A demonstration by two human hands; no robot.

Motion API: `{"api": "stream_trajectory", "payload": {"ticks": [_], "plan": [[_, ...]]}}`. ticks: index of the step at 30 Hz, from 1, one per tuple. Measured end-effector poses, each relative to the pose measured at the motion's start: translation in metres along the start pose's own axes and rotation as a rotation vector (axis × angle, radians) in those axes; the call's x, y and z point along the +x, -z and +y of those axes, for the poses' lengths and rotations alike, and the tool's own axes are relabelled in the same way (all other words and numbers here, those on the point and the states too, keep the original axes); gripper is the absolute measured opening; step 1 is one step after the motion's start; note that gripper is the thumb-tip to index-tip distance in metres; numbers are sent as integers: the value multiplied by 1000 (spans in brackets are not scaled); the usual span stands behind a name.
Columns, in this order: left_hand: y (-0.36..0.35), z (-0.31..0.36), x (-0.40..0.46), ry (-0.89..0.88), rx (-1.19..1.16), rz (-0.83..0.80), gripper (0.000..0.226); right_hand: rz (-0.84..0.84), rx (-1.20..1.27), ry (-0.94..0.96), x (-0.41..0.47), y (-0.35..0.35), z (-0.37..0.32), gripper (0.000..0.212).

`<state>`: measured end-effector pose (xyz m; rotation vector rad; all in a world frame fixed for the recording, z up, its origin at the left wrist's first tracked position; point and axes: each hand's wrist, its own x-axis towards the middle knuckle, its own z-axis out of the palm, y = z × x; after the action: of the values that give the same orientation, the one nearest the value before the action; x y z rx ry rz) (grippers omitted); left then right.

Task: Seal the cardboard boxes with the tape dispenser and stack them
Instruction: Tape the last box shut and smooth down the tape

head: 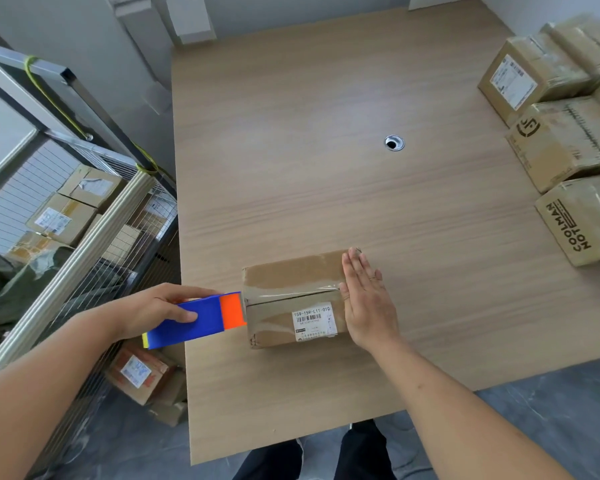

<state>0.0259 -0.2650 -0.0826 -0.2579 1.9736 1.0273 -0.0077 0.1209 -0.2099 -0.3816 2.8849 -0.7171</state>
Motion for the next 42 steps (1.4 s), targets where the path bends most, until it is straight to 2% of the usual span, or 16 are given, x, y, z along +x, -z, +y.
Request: {"api": "stream_trajectory", "payload": {"ticks": [4, 8, 11, 14, 18, 23, 29, 34, 39, 42], "plan": [[-14, -19, 16, 0, -41, -20, 49, -31, -85, 36, 4, 1, 6, 60], [-35, -15, 25, -24, -108, 3, 49, -68, -280, 13, 23, 19, 16, 58], [-60, -2, 33, -94, -147, 20, 49, 15, -214, -63, 23, 18, -17, 78], [-84, 11, 41, -176, -98, -3, 52, -83, -46, -59, 15, 4, -47, 63], [-92, 5, 40, -304, 10, -26, 59, -173, -255, -11, 10, -2, -42, 87], [-81, -8, 35, -379, 113, -52, 55, -217, -274, -15, 13, -4, -42, 87], [-66, -37, 19, -272, 145, -38, 58, -238, -284, -34, 14, -3, -44, 86], [-78, -19, 40, -216, 254, 9, 53, -231, -257, -36, 14, 0, -45, 89], [-93, 3, 58, -131, 254, 64, 51, -240, -249, -49, 13, 2, -51, 118], [-95, 13, 66, -96, 204, 60, 48, -247, -254, -53, 14, 6, -51, 123]]}}
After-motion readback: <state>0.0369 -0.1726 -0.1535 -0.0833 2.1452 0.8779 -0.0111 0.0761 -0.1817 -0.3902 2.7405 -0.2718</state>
